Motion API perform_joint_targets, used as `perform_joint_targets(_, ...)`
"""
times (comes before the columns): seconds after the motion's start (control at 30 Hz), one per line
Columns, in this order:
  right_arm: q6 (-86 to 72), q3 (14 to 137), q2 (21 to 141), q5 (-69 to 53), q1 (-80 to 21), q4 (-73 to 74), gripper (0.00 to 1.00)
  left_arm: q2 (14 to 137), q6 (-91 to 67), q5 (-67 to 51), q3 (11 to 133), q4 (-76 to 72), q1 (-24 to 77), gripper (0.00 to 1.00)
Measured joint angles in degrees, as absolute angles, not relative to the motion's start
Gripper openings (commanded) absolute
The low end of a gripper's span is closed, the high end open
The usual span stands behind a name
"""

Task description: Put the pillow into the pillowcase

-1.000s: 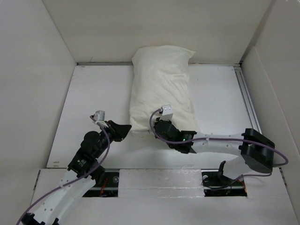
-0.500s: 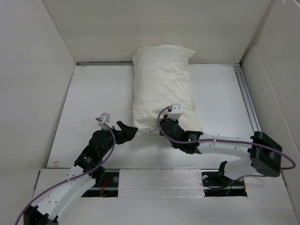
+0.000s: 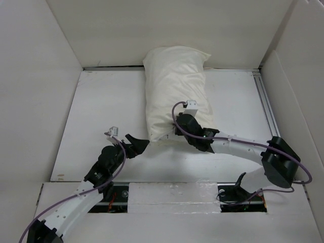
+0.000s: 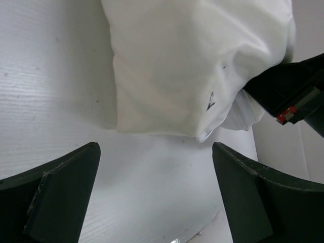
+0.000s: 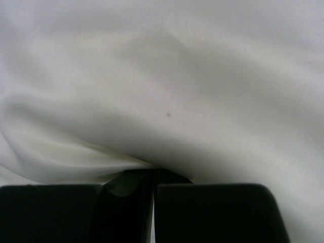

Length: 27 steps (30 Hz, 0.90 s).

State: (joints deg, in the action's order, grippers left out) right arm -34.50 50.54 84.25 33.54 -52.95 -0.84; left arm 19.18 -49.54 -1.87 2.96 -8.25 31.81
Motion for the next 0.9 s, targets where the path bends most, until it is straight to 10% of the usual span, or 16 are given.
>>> perform_joint_targets(0.1, -34.4, 50.5, 82.1, 31.0, -52.9, 0.3, 0.38, 24.3, -49.7, -1.9, 3.0, -14.9, 31.8, 0.80)
perform_joint_targets(0.13, -33.9, 50.5, 80.9, 29.1, -53.0, 0.9, 0.70, 26.5, -49.7, -1.9, 2.9, -17.2, 31.8, 0.80)
perform_joint_targets(0.27, -33.7, 50.6, 74.4, 25.5, -54.3, 1.1, 0.88, 36.2, -48.9, -1.0, 2.9, -24.4, 32.2, 0.80)
perform_joint_targets(0.63, -31.2, 54.1, 63.9, 23.5, -57.1, 2.5, 0.91, 37.2, -46.7, 2.8, 2.8, -29.6, 38.7, 0.74)
perform_joint_targets(0.8, -30.2, 56.6, 66.2, 23.5, -56.6, 5.7, 0.91, 39.1, -47.0, 7.5, 2.8, -32.0, 50.2, 0.42)
perform_joint_targets(0.9, -29.7, 56.8, 66.3, 23.6, -56.2, 7.3, 0.92, 45.0, -51.1, 14.1, 2.8, -31.1, 60.2, 0.53)
